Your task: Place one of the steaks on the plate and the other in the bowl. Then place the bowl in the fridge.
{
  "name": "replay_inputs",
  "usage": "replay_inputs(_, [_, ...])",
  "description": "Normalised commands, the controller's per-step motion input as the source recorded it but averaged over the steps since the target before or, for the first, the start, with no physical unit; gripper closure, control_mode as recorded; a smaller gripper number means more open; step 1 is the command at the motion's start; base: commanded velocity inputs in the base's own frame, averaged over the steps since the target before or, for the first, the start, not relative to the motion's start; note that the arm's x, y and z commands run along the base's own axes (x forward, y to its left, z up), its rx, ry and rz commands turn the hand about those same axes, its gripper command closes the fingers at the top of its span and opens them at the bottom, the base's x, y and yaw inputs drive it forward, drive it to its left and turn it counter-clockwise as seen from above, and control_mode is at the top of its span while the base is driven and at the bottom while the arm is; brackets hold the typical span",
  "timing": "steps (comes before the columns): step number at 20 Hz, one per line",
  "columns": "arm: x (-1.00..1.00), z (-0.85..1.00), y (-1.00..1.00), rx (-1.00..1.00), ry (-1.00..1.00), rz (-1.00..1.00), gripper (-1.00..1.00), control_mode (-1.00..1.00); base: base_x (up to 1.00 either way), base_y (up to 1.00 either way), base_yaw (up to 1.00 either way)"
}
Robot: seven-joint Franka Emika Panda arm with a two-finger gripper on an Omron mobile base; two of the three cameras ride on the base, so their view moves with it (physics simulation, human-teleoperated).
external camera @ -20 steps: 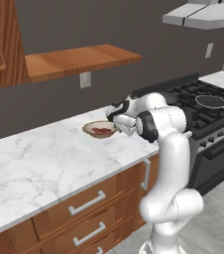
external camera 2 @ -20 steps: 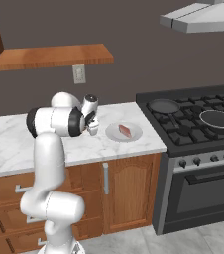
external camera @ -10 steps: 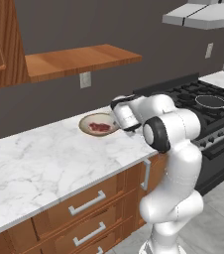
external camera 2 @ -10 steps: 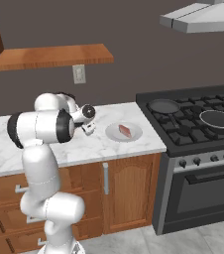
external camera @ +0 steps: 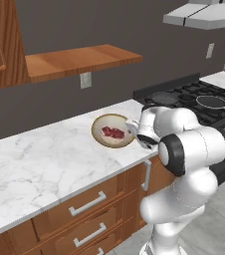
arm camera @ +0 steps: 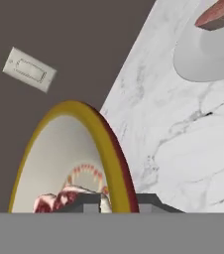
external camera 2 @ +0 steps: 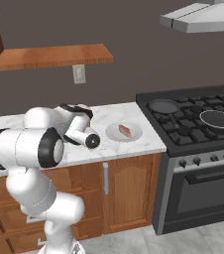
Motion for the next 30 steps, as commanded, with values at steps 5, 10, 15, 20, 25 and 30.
replay_inputs(5, [-0.26, 1.00, -0.53, 0.21, 0.22, 0.00, 1.00, -1.00, 0.00, 0.00, 0.00])
replay_inputs(10, [0.16, 0.73, -0.42, 0.10, 0.49, 0.00, 1.00, -1.00, 0.00, 0.00, 0.00])
replay_inputs(15, [-0.24, 0.15, -0.36, 0.14, 0.27, 0.03, 1.00, -1.00, 0.00, 0.00, 0.00])
replay_inputs(20, [-0.85, 0.58, -0.15, 0.23, 0.14, 0.15, 1.00, -1.00, 0.00, 0.00, 0.00])
replay_inputs(25, [-1.00, 0.35, -0.12, 0.04, -0.20, 0.20, 1.00, -1.00, 0.00, 0.00, 0.00])
replay_inputs(30, [-0.69, 0.06, -0.34, -0.12, -0.34, 0.17, 1.00, -1.00, 0.00, 0.00, 0.00])
